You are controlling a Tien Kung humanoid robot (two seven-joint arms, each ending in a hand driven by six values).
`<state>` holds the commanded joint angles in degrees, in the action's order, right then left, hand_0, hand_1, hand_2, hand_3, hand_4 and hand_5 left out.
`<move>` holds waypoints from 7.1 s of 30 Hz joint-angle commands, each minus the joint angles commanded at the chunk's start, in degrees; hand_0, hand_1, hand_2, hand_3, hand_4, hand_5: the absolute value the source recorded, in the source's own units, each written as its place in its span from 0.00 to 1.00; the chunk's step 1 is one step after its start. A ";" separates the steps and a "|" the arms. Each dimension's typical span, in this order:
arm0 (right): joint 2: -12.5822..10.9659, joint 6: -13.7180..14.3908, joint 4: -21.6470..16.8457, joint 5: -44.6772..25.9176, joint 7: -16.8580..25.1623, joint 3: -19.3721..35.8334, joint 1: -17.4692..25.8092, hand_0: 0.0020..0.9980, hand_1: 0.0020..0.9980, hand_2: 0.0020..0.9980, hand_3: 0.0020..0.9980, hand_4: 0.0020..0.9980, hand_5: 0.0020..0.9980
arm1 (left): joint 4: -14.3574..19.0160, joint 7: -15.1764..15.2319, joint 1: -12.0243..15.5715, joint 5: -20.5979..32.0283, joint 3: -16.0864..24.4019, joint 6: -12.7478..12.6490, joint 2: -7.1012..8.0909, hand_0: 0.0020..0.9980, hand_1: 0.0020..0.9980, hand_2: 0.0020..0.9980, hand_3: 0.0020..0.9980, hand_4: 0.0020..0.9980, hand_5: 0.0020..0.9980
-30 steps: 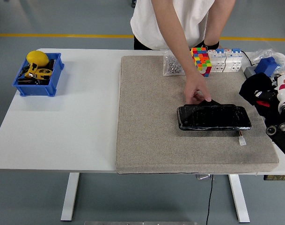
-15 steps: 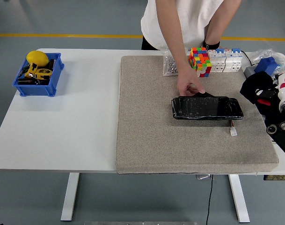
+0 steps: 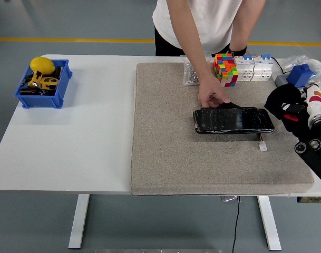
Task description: Pick the rag up,wipe the panel,place it on the desk
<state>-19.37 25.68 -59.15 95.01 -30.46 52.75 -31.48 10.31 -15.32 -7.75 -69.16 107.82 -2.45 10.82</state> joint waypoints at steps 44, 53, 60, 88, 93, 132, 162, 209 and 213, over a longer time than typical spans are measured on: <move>7.89 -0.17 -3.13 -2.16 -1.34 -11.58 -4.22 0.24 0.29 0.34 0.36 0.73 0.00 | 0.00 -0.20 -0.04 0.23 -0.28 -0.20 0.62 0.69 0.73 0.73 0.61 0.67 0.63; 9.03 -0.42 -3.94 -3.19 -1.44 -15.41 -5.15 0.24 0.29 0.34 0.36 0.73 0.00 | 0.00 -0.19 -0.13 0.60 -0.95 -0.17 0.75 0.69 0.73 0.73 0.61 0.67 0.63; 10.62 -0.55 -3.97 -3.72 -1.44 -17.92 -6.09 0.24 0.29 0.34 0.36 0.73 0.00 | 0.00 -0.30 -0.05 0.70 -1.21 -0.26 0.87 0.69 0.73 0.73 0.61 0.67 0.63; 12.13 -1.21 -5.46 -4.38 -1.45 -24.86 -10.64 0.24 0.29 0.34 0.36 0.73 0.00 | 0.00 -0.33 -0.08 0.72 -1.48 -0.31 1.31 0.69 0.73 0.73 0.61 0.67 0.63; 11.09 -1.32 -5.43 -4.42 -1.43 -24.69 -10.33 0.24 0.29 0.34 0.36 0.73 0.00 | 0.00 -0.40 0.14 0.17 -0.81 -0.38 1.32 0.69 0.73 0.73 0.61 0.67 0.63; 1.73 -1.48 -5.23 -3.39 -1.74 -21.69 -8.17 0.24 0.29 0.34 0.36 0.73 0.00 | 0.00 -0.12 0.22 -0.78 0.56 -0.18 1.10 0.69 0.73 0.73 0.61 0.67 0.62; -3.64 -1.57 -3.70 -2.13 -1.89 -18.33 -5.69 0.24 0.29 0.34 0.36 0.73 0.00 | 0.00 -0.17 0.96 -0.53 0.37 -0.23 0.94 0.69 0.73 0.73 0.61 0.67 0.62; 0.00 -2.90 -7.35 -0.81 -3.85 -19.22 -7.94 0.24 0.29 0.34 0.36 0.73 0.00 | 0.00 -0.09 0.63 -1.39 0.92 -0.07 1.38 0.69 0.73 0.73 0.61 0.67 0.63; 0.82 -3.01 -7.40 -0.87 -3.90 -19.36 -8.11 0.24 0.29 0.34 0.36 0.73 0.00 | 0.00 -0.07 0.56 -1.28 0.77 -0.04 1.36 0.69 0.73 0.73 0.61 0.67 0.63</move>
<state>-18.55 22.67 -66.55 94.13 -34.36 33.39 -39.59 10.31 -15.39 -7.19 -70.44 108.59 -2.50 12.19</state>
